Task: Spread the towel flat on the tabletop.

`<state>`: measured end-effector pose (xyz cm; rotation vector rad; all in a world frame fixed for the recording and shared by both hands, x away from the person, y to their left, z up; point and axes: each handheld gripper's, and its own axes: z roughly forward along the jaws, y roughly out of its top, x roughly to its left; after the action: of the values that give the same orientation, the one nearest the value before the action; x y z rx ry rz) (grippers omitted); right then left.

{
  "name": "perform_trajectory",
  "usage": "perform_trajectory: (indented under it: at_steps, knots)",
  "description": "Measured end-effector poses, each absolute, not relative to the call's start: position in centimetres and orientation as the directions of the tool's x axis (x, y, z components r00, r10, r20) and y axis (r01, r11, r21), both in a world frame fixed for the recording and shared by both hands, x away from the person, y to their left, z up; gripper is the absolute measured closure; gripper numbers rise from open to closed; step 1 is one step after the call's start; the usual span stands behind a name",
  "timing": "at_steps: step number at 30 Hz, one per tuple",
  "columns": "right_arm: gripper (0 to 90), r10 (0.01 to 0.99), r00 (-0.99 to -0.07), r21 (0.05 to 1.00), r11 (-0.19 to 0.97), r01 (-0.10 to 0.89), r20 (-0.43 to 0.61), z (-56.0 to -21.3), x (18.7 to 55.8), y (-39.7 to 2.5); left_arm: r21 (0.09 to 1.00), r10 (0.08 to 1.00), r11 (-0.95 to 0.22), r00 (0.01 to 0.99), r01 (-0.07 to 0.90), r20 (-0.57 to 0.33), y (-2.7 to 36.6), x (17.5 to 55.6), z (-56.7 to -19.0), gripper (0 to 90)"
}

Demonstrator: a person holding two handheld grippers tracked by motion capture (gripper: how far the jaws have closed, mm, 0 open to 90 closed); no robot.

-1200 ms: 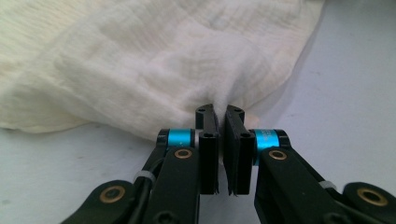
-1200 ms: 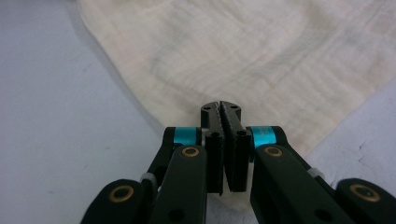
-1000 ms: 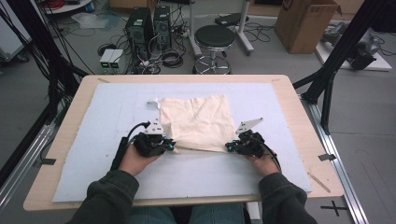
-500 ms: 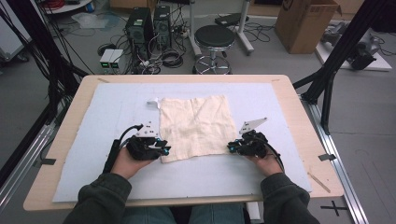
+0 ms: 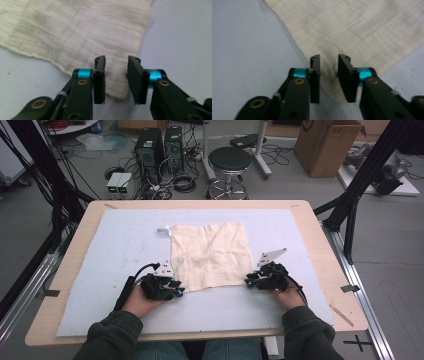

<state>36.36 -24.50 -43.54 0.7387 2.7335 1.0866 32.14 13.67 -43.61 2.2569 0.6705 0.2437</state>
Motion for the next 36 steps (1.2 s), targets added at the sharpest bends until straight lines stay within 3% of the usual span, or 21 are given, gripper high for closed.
perform_trajectory:
  at_steps: [3, 5, 36]
  knots:
    - [84.0, 0.469, -0.879, 0.672, 0.626, 0.395, 0.08, -43.6, 36.3, -24.4, 0.719, 0.527, -0.576, 0.849, 0.388, -0.036, 13.7, 32.2, -43.6, 84.1]
    - [86.3, 0.468, -0.879, 0.676, 0.619, 0.401, 0.093, -43.6, 36.3, -24.4, 0.718, 0.528, -0.578, 0.849, 0.387, -0.032, 13.7, 32.2, -43.6, 87.4]
    - [87.8, 0.375, -0.919, 0.679, 0.644, 0.352, 0.12, -42.7, 33.7, -20.4, 0.752, 0.59, -0.523, 0.807, 0.401, -0.02, 19.5, 29.5, -42.4, 88.4]
